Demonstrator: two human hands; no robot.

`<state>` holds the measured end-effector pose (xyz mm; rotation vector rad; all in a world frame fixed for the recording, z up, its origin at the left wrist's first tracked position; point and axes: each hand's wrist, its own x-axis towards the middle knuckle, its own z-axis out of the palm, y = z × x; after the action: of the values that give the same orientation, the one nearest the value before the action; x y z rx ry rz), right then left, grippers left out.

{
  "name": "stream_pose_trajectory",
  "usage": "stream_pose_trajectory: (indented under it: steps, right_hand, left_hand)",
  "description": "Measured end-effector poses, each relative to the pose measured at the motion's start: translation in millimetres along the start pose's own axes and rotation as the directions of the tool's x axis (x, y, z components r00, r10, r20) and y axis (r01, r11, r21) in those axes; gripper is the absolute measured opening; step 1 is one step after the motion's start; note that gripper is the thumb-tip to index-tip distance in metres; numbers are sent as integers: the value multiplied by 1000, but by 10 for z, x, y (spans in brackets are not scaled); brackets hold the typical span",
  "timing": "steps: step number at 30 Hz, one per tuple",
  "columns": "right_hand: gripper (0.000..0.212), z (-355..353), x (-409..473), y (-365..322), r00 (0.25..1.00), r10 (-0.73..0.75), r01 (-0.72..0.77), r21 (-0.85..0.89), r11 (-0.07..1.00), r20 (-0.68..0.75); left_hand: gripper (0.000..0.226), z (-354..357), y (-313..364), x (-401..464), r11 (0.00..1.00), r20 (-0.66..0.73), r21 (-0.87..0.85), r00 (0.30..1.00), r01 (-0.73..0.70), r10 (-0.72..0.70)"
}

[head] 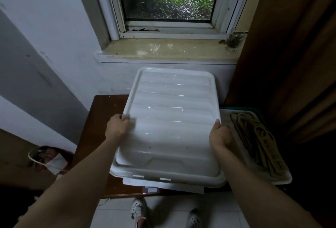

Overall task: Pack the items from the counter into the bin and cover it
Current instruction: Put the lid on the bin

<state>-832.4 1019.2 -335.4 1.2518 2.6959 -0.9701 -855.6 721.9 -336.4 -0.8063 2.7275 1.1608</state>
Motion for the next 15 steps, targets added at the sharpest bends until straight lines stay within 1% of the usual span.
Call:
stream_pose_trajectory:
  steps: [4,9,15]
  right_hand:
    - [57,-56,53,9,1000,-29,29,-11,1000,6]
    - [57,-191,228,11,996,-87,89,-69,994,30]
    - [56,-281,323,29,987,-138,146,-103,984,85]
  left_hand:
    - [36,67,0,-76,1000,-12,-31,1000,-2,1]
    - [33,218,49,-239,997,-28,-72,999,34,-36]
    - [32,278,104,-352,996,-53,-58,996,62,-65]
